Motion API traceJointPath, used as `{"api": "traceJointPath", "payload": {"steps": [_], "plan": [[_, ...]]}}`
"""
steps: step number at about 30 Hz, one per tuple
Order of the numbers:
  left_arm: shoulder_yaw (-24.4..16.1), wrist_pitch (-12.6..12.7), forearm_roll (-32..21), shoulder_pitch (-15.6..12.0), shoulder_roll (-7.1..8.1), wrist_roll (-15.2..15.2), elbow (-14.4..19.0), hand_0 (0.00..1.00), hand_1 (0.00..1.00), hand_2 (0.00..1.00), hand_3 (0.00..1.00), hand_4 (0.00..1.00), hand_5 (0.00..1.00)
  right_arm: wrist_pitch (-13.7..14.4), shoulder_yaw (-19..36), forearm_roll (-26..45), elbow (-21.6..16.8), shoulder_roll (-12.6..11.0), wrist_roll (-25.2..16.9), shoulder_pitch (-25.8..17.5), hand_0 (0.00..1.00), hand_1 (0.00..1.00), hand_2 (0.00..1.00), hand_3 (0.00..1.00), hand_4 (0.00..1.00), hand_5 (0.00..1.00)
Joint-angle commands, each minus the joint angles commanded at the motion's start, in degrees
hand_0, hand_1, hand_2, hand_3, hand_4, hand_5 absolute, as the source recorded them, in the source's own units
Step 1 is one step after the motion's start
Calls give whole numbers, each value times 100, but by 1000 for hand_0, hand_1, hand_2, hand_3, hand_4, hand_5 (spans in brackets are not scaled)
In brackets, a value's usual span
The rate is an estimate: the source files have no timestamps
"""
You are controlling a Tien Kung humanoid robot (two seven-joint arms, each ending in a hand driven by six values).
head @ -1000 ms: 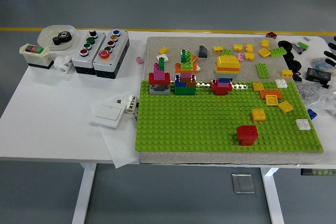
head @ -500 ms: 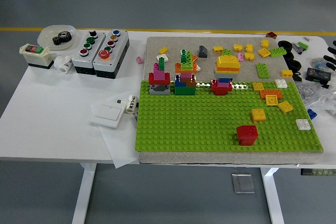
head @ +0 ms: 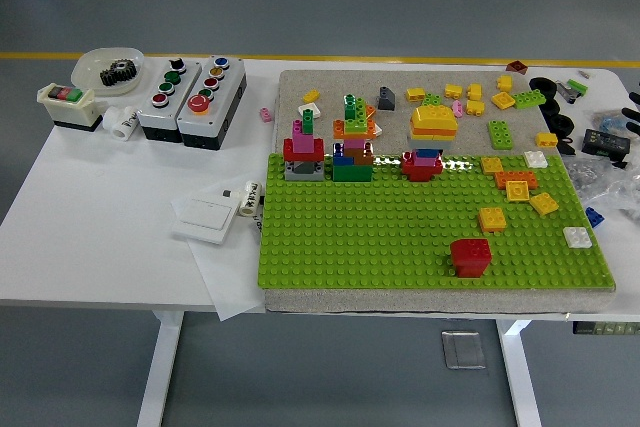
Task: Pick up the brick,pile it on top of brick,press brick,pick up the brick,pile it on top of brick,press brick
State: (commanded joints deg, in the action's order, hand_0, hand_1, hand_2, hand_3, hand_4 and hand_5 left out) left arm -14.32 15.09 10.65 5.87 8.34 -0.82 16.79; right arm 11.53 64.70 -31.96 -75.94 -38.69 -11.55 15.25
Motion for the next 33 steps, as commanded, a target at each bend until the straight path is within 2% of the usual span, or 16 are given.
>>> {"api": "traceJointPath", "payload": {"steps": [22, 33], "plan": [[92, -10, -83, 64, 24, 45, -12, 820, 892, 910, 791, 803, 798, -14, -26, -81, 34, 72, 84, 29, 921, 844, 865, 883, 998, 980], [-152, -13, 411, 66, 86, -107, -23, 820, 892, 909, 792, 801, 795, -87, -43, -183, 64, 206, 125, -33, 908, 838, 856, 874, 998, 972]]}}
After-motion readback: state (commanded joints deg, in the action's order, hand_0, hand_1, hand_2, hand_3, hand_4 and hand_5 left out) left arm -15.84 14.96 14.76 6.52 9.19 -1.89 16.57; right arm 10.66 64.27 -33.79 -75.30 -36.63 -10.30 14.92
